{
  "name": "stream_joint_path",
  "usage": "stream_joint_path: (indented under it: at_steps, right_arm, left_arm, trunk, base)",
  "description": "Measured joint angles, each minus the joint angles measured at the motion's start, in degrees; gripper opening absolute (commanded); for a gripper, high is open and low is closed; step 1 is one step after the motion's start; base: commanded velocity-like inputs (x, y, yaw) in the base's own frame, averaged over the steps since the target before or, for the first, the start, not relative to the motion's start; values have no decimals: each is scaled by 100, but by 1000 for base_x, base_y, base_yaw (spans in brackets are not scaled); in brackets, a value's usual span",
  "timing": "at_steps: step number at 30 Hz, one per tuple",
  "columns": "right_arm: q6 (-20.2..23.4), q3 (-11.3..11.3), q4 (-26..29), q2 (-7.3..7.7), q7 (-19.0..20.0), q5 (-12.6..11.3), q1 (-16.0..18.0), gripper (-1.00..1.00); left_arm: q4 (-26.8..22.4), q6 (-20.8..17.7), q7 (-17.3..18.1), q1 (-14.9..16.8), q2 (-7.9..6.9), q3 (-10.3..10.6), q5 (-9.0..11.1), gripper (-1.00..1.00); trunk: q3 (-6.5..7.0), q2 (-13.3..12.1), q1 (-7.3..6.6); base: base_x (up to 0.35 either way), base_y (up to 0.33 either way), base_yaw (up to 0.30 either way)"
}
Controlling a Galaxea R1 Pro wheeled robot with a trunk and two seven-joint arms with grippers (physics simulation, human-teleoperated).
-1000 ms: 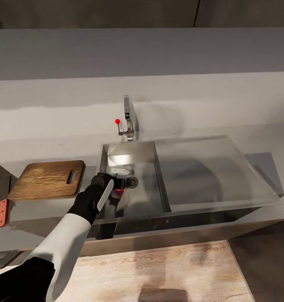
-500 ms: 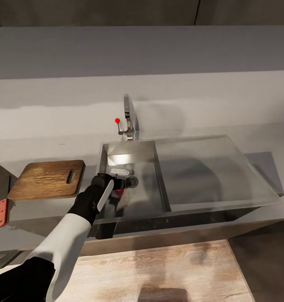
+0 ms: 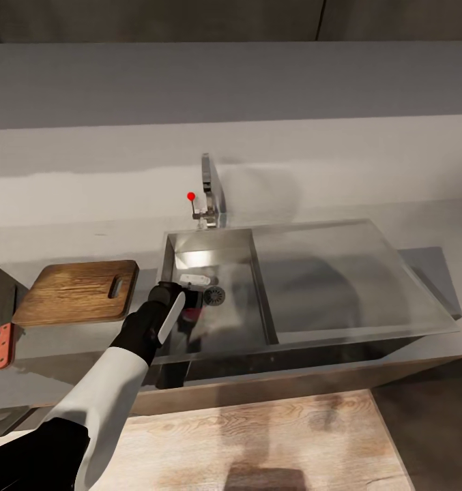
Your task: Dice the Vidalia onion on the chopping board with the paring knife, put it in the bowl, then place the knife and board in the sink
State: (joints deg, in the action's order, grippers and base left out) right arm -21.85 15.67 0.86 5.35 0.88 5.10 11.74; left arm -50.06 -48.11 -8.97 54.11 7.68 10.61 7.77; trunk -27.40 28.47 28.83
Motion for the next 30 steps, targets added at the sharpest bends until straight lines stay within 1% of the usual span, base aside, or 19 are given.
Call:
stream_joint_path:
  at_steps: [1,2,6,10,14,15,17,23,28,30]
  right_arm:
    - [0,0,0,0,0,0,0,100]
    - [0,0,0,0,0,0,0,100]
    - [0,0,0,0,0,0,0,100]
    - [0,0,0,0,0,0,0,100]
    - [0,0,0,0,0,0,0,100]
    - [0,0,0,0,0,0,0,100]
    - [0,0,3,0,0,0,0,100]
    - [0,0,8,0,0,0,0,100]
    - [0,0,9,0,0,0,0,100]
    - [0,0,9,0,0,0,0,100]
  left_arm:
    - [0,-2,0,0,0,0,1,-100]
    - [1,-7,-5,-1,-1,-1,-40,-100]
    - [-16,-7,-8,-1,-1,-3,-32,-100]
    - [-166,-17,-12,0,4,-15,-30,-100]
    - [-768,-59,-14,0,7,-8,-27,-100]
    - [-1016,-87,-14,0,7,-2,-32,-100]
    - [-1233,-134,-14,0,7,2,-29,-100]
    - [-1706,-238,-14,-1,7,4,-28,-100]
    - [-2169,-446,-12,-1,7,5,-28,-100]
    - [-2277,-506,-12,-1,7,6,-32,-100]
  trunk:
    - [1,0,0]
    - [4,0,0]
    - [34,0,0]
    - [69,0,0]
    - [106,0,0]
    - [115,1,-1]
    - [133,0,0]
    - [187,0,0]
    - [233,0,0]
    - [251,0,0]
  base:
    - [0,0,0]
    - [0,0,0]
    - [0,0,0]
    - [0,0,0]
    - [0,0,0]
    - [0,0,0]
    - [0,0,0]
    - [0,0,0]
    - [0,0,0]
    - [-2,25,0]
